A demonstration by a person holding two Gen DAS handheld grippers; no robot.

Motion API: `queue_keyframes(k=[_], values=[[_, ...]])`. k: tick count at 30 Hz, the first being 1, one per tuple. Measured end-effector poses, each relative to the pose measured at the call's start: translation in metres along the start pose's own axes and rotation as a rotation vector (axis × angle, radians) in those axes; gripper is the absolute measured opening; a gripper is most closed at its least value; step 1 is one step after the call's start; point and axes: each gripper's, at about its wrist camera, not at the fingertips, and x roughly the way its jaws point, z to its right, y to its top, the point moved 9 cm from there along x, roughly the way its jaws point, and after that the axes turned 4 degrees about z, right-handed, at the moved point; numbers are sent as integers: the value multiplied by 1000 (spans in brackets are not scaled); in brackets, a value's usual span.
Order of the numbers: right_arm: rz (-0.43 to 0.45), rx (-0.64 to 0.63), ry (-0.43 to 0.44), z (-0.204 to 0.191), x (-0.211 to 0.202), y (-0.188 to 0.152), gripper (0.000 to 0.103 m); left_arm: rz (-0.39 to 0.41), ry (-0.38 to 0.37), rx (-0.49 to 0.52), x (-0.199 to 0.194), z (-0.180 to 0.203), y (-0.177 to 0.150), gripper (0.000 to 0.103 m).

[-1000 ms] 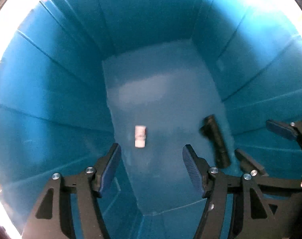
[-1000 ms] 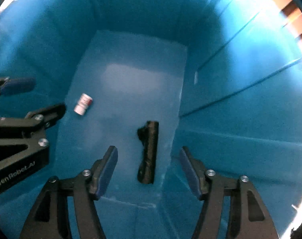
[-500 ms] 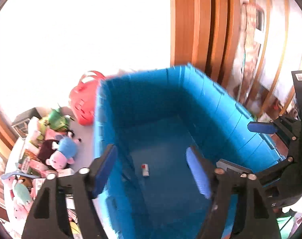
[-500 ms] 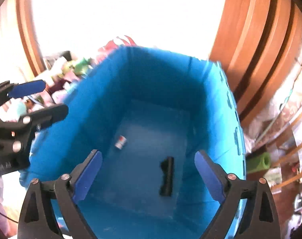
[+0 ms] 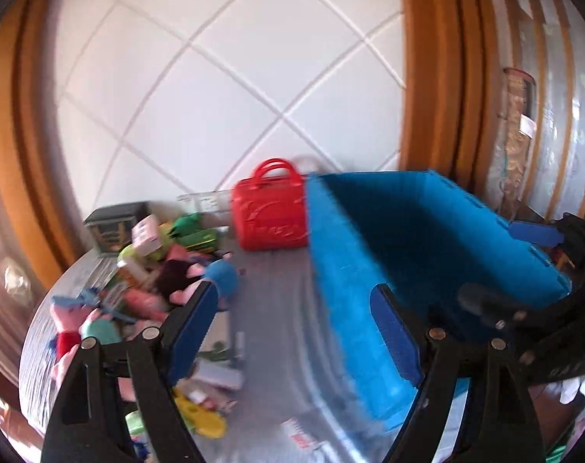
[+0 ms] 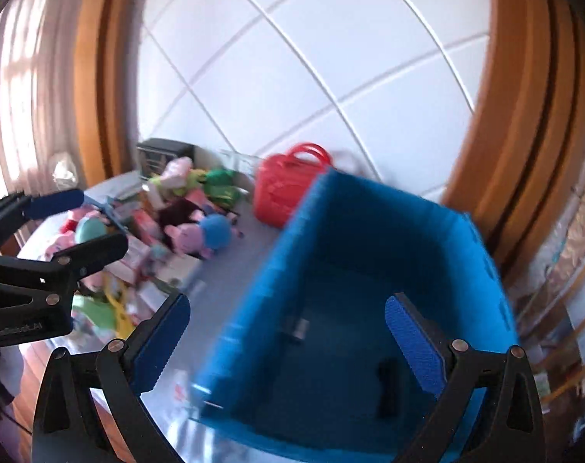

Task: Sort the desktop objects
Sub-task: 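Lift both tools out of the crate back toward the pile, then grasp the small blue-and-white plush toy with the left tool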

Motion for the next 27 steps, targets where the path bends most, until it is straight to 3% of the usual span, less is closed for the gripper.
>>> queue_keyframes(k=[6, 10, 14, 19, 27], values=[[13, 25, 82, -106, 14, 11, 103, -28, 96, -57, -30, -130, -46, 81], [-29, 58, 131, -167, 37, 2, 103, -62, 155, -83, -45, -209, -83, 81], [-91, 58, 134, -200, 59, -19, 103, -63, 184, -112, -56, -264, -113, 81], [-172, 66, 115, -214, 83, -47, 103, -80, 230, -158, -54, -304, -146, 81], [-297, 88, 164, -229, 136, -96, 103, -243, 258, -201, -21, -313, -228, 81]])
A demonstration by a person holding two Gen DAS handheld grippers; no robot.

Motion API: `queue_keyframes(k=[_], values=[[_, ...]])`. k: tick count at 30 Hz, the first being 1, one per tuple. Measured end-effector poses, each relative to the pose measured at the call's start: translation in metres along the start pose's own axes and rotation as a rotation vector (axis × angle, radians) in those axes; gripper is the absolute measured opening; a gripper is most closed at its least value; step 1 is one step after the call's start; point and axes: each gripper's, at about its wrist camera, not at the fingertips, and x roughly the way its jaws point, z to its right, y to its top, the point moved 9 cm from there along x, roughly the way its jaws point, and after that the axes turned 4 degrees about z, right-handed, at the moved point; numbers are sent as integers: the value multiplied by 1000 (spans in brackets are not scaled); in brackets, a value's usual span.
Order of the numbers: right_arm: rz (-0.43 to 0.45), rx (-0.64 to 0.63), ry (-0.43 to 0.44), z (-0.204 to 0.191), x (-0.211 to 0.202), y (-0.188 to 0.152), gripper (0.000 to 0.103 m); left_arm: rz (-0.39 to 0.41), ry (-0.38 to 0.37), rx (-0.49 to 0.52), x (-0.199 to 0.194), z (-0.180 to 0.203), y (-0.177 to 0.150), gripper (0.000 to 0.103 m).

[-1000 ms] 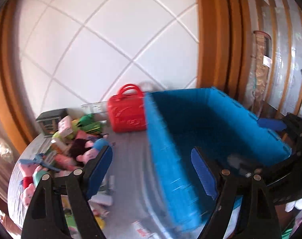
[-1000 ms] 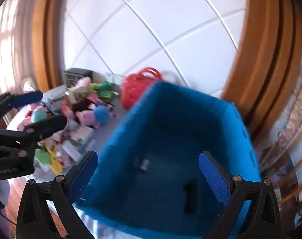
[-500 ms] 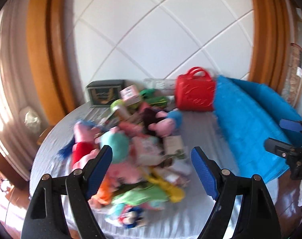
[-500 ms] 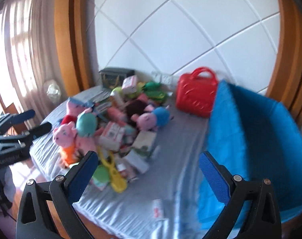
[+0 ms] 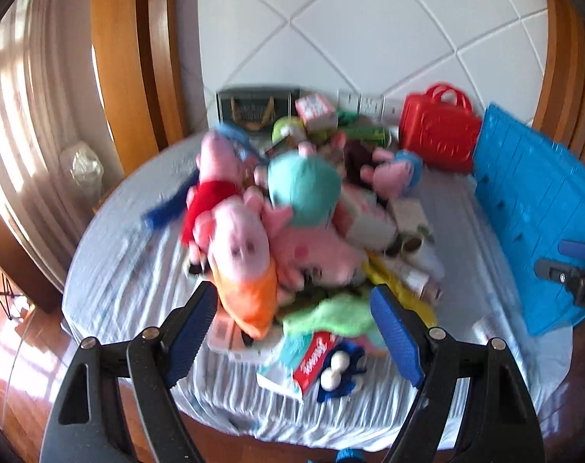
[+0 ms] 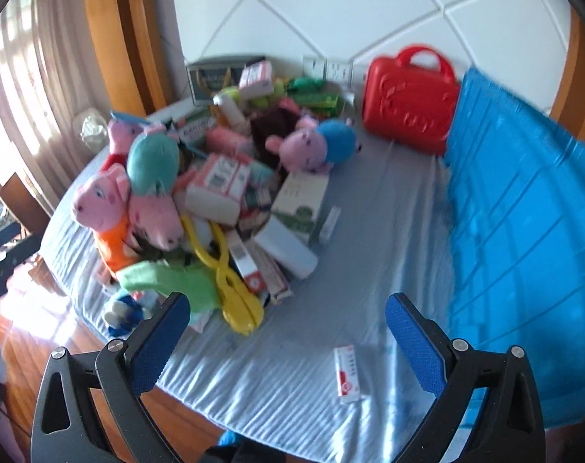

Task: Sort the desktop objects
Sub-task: 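Grasp the small blue-and-white plush toy with the left tool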

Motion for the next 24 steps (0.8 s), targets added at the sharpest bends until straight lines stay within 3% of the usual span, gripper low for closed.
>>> queue_keyframes(k=[8, 11, 15, 24], values=[[-166, 81, -11, 28, 64, -62, 103, -188, -61, 53, 64, 35, -80, 81], [-214, 114, -28, 38, 80, -86, 103, -236, -106, 41, 80, 48, -102, 74], [-269, 148, -65, 54, 93, -115, 100, -285, -148, 44, 90, 64, -122, 60], [-335, 191, -108, 82, 107, -151, 99, -354, -156, -26, 124, 68, -146, 60]])
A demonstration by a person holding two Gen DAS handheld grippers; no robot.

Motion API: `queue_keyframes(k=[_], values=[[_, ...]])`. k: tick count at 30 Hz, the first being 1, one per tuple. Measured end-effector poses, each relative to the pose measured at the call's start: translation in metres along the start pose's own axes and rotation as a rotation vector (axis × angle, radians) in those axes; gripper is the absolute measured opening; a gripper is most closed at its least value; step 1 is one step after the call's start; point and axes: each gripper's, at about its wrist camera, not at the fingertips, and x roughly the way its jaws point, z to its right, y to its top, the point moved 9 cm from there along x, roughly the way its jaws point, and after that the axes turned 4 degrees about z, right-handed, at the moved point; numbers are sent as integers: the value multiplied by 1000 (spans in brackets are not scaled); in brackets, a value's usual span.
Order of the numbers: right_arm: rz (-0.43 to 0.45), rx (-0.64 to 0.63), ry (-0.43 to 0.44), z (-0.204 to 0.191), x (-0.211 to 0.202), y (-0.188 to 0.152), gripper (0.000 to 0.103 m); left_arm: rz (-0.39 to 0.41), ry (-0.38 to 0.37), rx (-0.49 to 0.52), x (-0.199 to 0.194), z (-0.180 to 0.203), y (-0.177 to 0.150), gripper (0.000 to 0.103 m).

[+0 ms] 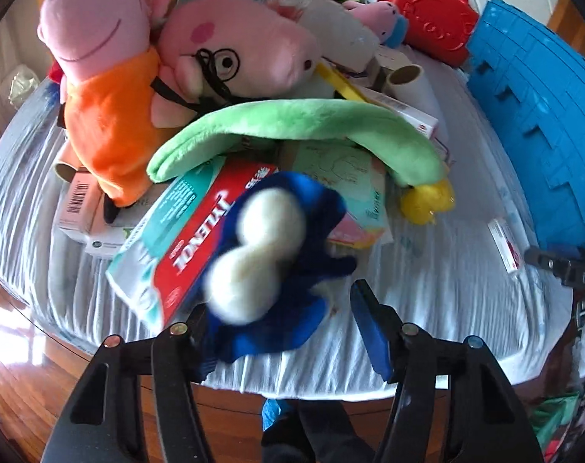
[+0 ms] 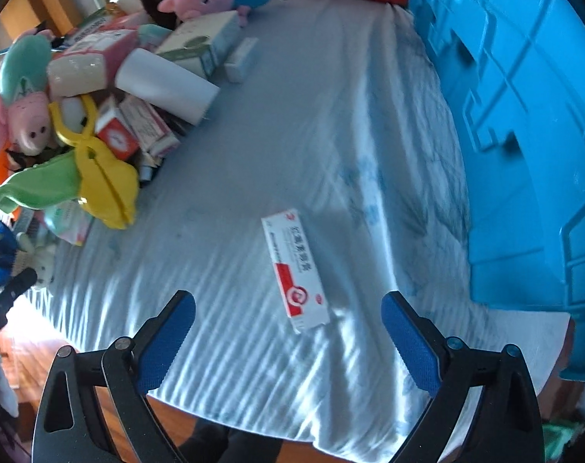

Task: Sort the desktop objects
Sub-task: 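Grasp the small blue-and-white plush toy with the left tool, then grasp the pink Peppa Pig plush in orange dress with the right tool while the left holds its toy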

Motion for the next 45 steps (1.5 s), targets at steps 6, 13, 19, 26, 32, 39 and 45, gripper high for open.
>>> queue_keyframes(k=[6, 13, 19, 26, 32, 39, 45], values=[[-16, 15, -6, 10, 11, -2, 93, 28, -9, 14, 2, 6, 10, 40], [16, -40, 75, -19, 3, 19, 85, 38, -3, -33, 3, -7, 16, 31], [69, -187, 198, -95, -14, 45, 84, 75, 5, -60, -11, -14, 24, 29], [136, -388, 290, -189, -33, 61, 86, 140, 27, -110, -32, -30, 43, 29], [159, -440, 341, -227, -43, 68, 86, 190, 40, -146, -52, -42, 58, 29], [220, -435, 415, -240, -75, 98, 86, 291, 146, -220, -101, -90, 80, 29], [238, -466, 487, -290, -88, 108, 86, 312, 252, -289, -120, -148, 87, 29]])
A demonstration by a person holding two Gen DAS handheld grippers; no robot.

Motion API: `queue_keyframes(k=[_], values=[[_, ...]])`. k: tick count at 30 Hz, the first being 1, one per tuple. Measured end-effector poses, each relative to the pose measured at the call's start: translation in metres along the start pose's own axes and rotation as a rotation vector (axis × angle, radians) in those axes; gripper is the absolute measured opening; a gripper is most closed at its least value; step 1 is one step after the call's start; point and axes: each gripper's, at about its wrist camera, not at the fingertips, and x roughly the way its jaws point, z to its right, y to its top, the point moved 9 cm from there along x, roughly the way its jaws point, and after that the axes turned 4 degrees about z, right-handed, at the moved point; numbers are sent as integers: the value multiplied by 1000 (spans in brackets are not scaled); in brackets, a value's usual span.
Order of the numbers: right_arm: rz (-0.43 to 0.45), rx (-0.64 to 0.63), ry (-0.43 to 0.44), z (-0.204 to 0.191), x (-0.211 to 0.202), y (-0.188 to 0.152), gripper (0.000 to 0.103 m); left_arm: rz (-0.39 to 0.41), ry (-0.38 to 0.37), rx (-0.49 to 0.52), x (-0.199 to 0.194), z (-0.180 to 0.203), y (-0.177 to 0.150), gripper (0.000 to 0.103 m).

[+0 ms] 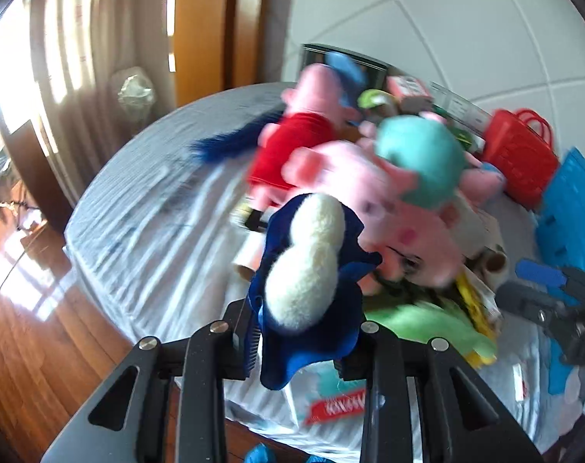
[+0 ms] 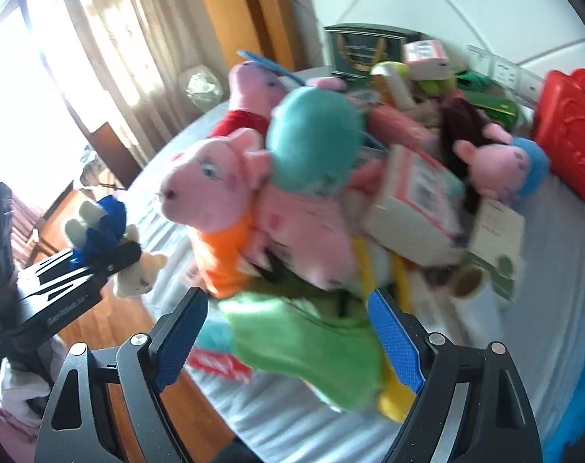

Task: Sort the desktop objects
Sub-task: 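Grasp the pink Peppa Pig plush in orange dress with the right tool while the left holds its toy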

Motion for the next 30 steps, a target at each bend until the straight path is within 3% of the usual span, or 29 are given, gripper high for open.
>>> queue_keyframes(k=[5, 13, 26, 28, 29, 30], values=[[4, -7, 11, -38, 24, 11, 86, 13, 14, 15, 14, -25, 18, 29], [59, 77, -84, -70, 70, 34, 86, -27, -52, 129, 60, -54, 38, 29], [78, 182, -187, -69, 130, 53, 85, -72, -124, 227, 98, -61, 42, 29], [80, 188, -194, -69, 135, 56, 74, -65, -128, 233, 98, -61, 45, 29], [84, 187, -218, -67, 136, 58, 64, -60, -126, 243, 97, -60, 47, 29], [88, 186, -222, -67, 135, 60, 62, -54, -125, 256, 96, -59, 48, 29]])
